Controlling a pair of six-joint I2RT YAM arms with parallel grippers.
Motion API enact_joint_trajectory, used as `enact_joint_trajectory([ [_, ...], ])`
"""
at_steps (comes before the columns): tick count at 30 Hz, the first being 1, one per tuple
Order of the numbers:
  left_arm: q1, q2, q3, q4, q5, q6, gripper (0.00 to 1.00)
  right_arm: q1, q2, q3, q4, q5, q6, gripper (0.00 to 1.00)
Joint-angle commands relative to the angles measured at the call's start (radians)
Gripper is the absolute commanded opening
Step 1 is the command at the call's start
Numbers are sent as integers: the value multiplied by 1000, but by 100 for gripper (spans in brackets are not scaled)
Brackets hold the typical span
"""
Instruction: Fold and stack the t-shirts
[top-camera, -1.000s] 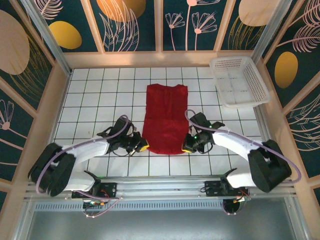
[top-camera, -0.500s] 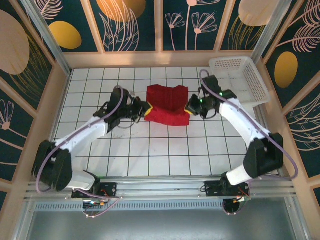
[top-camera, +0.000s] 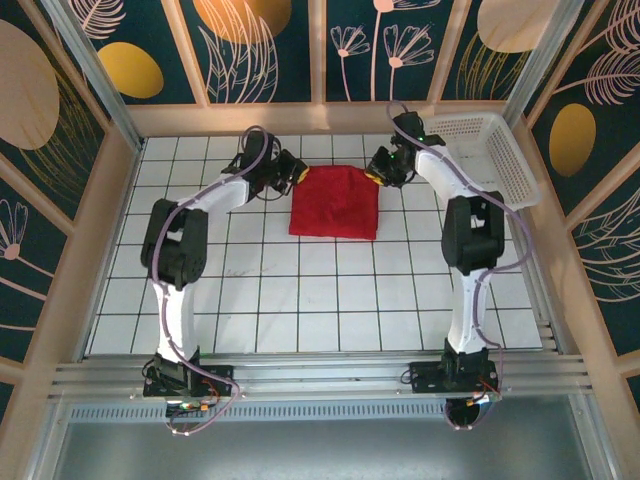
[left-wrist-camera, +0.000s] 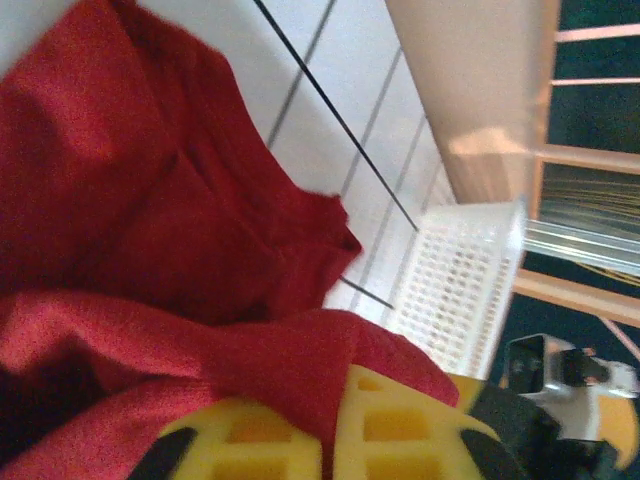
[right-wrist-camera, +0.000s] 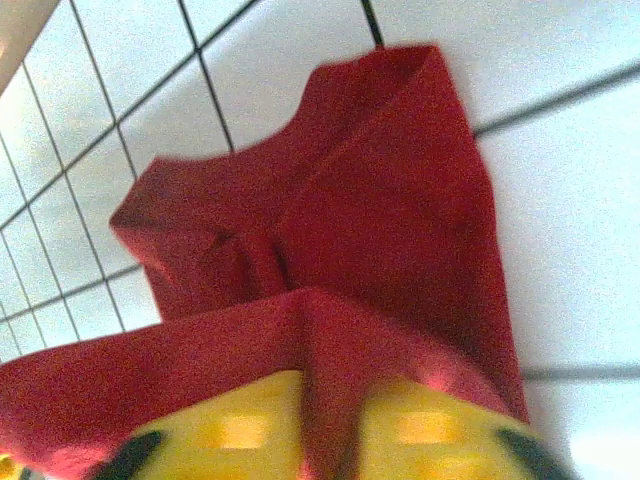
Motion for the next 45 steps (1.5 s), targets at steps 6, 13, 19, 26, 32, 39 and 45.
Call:
enact_joint_trajectory([
  [6, 28, 11, 138, -144, -32, 142, 62, -21, 26, 181, -90, 11, -128, 57],
  [13, 12, -321, -378, 1, -27, 41, 56, -18, -313, -289, 114, 20, -74, 54],
  [19, 6, -527, -646, 38, 2, -16, 52, -20, -576, -674, 229, 30, -31, 50],
  [26, -174, -404, -497, -102, -69, -179, 57, -14, -679, -811, 255, 3, 32, 48],
  [32, -318, -293, -485, 110, -127, -522, 63, -5, -707, -781, 221, 16, 50, 48],
  [39, -361, -115, -307, 108, -218, -633, 70, -5, -770, -789, 192, 29, 56, 48],
  [45, -366, -6, -303, 190, -215, -797, 65, -5, -817, -834, 176, 27, 54, 48],
])
